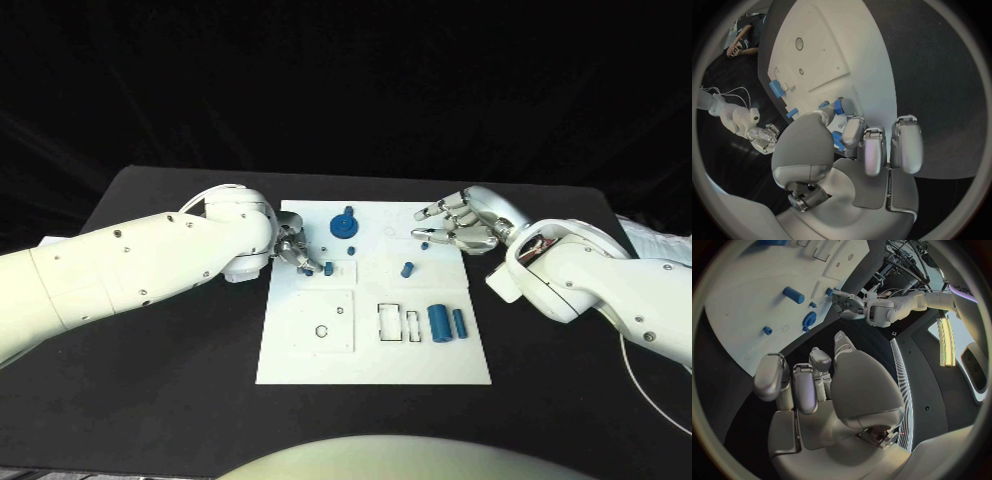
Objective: Assemble the parts on the task board
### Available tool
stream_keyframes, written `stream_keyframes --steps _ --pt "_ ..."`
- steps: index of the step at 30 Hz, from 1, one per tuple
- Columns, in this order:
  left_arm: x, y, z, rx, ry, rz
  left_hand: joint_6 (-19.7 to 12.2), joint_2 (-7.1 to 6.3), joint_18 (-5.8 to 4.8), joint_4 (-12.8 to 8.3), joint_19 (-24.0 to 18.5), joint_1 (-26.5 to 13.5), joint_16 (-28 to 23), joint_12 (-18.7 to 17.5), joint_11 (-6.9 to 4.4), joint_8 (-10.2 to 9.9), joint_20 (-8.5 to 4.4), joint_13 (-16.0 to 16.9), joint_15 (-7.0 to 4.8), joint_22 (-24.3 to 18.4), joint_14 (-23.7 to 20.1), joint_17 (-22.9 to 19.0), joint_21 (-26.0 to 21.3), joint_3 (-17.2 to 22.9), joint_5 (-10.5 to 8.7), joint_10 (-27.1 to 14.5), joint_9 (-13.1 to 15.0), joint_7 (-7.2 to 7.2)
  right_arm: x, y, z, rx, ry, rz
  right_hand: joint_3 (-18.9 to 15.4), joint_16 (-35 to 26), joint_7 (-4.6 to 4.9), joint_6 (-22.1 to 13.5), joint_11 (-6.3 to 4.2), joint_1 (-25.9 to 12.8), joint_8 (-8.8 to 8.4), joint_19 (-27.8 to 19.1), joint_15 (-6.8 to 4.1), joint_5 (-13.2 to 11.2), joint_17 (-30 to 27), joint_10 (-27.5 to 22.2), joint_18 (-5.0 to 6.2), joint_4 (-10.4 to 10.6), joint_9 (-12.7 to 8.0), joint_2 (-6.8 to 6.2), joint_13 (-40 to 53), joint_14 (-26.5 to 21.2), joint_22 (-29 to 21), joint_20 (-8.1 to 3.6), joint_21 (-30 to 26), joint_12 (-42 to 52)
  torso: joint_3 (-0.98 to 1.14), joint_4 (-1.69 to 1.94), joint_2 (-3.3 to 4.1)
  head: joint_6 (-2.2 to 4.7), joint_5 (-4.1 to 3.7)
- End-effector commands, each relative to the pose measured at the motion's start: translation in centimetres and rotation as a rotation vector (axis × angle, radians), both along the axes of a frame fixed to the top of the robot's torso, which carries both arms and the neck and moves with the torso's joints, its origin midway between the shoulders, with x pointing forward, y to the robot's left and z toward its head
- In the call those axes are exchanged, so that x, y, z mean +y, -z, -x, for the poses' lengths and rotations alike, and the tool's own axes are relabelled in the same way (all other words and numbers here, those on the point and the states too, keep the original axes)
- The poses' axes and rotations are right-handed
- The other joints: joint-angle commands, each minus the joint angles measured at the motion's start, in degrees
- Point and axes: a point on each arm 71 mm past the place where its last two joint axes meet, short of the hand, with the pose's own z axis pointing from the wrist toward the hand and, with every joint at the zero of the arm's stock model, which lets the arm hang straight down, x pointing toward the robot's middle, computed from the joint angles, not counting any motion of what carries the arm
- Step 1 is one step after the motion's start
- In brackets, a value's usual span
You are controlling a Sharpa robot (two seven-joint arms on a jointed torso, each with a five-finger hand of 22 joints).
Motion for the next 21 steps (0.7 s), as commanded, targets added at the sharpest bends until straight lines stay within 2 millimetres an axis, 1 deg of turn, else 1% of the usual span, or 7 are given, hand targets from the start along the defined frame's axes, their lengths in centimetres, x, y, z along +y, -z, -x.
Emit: stream_keyframes --steps 1,4,7,13,21 --pt "0.2 0.51 0.17 0.031 0.014 -0.042 0.4 0.15 -1.1 0.28 3.44 -0.55 0.17 0.3 0.1 -0.12 -0.04 0.08 0.03 8.31 5.93 15.06 0.23 0.05 0.17 0.42 0.06 0.17 0.18 0.05 0.07 0.004 -0.017 0.002 -0.42 -0.29 -0.01 0.01 0.03 -0.39 -0.18 -0.39 0.16 0.19 1.57 -0.34 0.44 0.04 0.01 0.15 -0.05 3.04 -0.05 0.18 -0.35 -0.24 -0.05 0.01 -0.01 0.03 -0.28" --pt "0.28 0.53 0.11 0.033 0.016 -0.049 0.41 0.15 -1.11 0.29 3.45 -0.54 0.17 0.34 0.1 -0.12 -0.04 0.13 0.03 8.34 5.93 15.06 0.27 0.04 0.17 0.44 0.06 0.16 0.2 0.05 0.07 0.004 -0.017 0.002 -0.42 -0.29 -0.01 0.01 0.03 -0.39 -0.18 -0.39 0.16 0.19 1.57 -0.34 0.44 0.04 0.01 0.15 -0.05 3.04 -0.05 0.18 -0.35 -0.24 -0.03 0.04 -0.02 -0.01 -0.39" --pt "0.37 0.55 0.06 0.037 0.017 -0.055 0.41 0.15 -1.11 0.29 3.45 -0.54 0.17 0.34 0.1 -0.12 -0.04 0.13 0.03 8.35 5.93 15.06 0.28 0.04 0.17 0.44 0.06 0.16 0.21 0.05 0.07 0.004 -0.017 0.002 -0.42 -0.29 -0.01 0.01 0.03 -0.39 -0.18 -0.39 0.16 0.19 1.57 -0.34 0.44 0.04 0.01 0.15 -0.05 3.04 -0.05 0.18 -0.35 -0.24 -0.02 0.04 -0.02 -0.04 -0.39" --pt "0.41 0.53 -0.01 0.036 0.016 -0.056 0.44 0.11 -1.12 0.33 3.46 -0.55 0.17 0.34 0.1 -0.1 -0.04 0.12 0.03 8.37 5.93 15.06 0.3 -0.01 0.16 0.45 0.07 0.15 0.23 0.05 0.07 0.004 -0.018 0.002 -0.42 -0.29 -0.01 0.01 0.03 -0.39 -0.18 -0.39 0.16 0.19 1.57 -0.34 0.44 0.04 0.01 0.15 -0.05 3.04 -0.05 0.18 -0.35 -0.24 -0.07 0.04 0.01 -0.1 -0.37" --pt "0.41 0.4 -0.12 0.017 0.017 -0.062 0.56 -0.1 -1.16 0.4 3.52 -0.44 0.17 0.44 0.06 -0.05 -0.05 0.23 0.03 8.53 5.93 15.06 0.47 -0.18 0.13 0.53 0.12 0.1 0.26 0.05 0.06 0.004 -0.018 0.002 -0.53 -0.36 -0.01 0.01 0.03 -0.49 -0.17 -0.45 0.17 0.26 1.47 -0.33 0.46 0.11 0.01 0.17 -0.02 3.02 -0.19 0.18 -0.44 -0.19 -0.03 0.05 -0.03 -0.17 -0.36"
